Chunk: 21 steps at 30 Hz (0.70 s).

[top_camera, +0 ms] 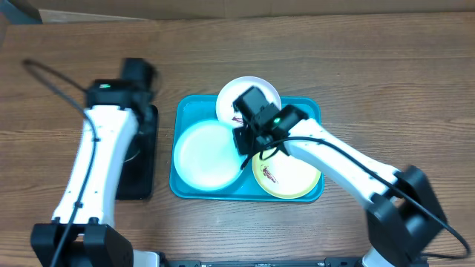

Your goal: Clean dirty plates on tray and stack at the side

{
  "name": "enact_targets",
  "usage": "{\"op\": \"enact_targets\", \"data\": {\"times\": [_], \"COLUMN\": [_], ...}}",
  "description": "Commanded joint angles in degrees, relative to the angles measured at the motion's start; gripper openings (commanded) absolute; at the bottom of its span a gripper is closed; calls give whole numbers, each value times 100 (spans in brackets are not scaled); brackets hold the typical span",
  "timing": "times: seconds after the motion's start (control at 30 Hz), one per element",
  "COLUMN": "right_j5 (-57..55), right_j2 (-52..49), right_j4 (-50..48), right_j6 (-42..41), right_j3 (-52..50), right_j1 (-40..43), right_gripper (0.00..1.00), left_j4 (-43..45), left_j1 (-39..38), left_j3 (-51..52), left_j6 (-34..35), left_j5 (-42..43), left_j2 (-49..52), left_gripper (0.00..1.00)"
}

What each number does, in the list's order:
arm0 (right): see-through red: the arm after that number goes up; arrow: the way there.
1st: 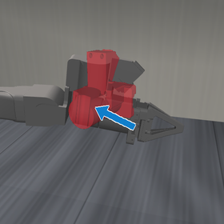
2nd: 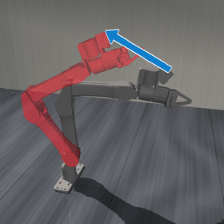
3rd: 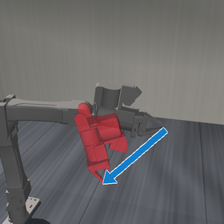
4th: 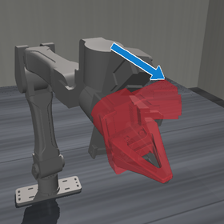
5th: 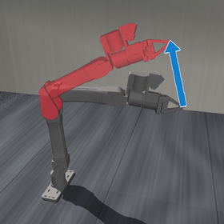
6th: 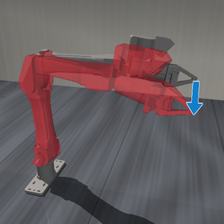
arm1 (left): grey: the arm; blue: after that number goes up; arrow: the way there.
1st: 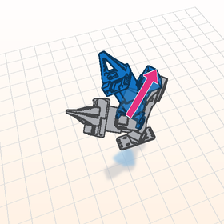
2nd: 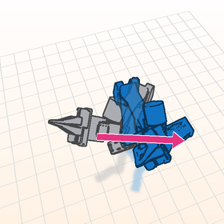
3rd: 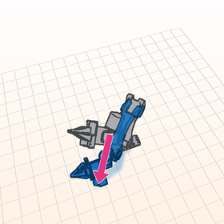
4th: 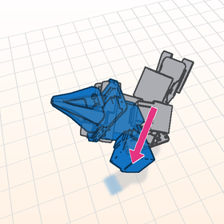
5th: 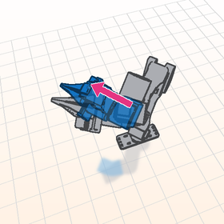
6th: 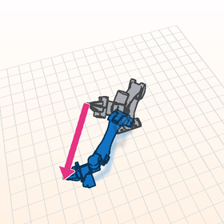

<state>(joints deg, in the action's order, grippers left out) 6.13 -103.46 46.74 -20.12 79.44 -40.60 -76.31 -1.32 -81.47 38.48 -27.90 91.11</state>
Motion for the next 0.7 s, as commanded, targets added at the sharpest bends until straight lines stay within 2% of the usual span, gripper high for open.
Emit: {"op": "enact_targets", "data": {"times": [0.0,0.1,0.27,0.4,0.67], "right_j5": [-988,-1818,-3093,-4524,-7407], "right_j2": [570,730,903,922,922], "right_j4": [424,1016,1646,1690,1054], "right_j6": [334,393,667,949,1884], "right_j3": [728,1137,1414,1419,1419], "right_j1": [4,-28,-363,-949,-2444], "right_gripper": [4,4,4,4,4], "left_j4": [374,684,960,1067,1134], "left_j1": [632,1154,1823,2135,2243], "left_j3": [374,754,1169,1285,1285], "left_j6": [-1274,-1471,-1545,-1585,-1606], "left_j5": [1816,2435,2608,3067,3091], "left_j2": [-4,-4,-4,-4,-4], "left_gripper": [4,4,4,4,4]}}
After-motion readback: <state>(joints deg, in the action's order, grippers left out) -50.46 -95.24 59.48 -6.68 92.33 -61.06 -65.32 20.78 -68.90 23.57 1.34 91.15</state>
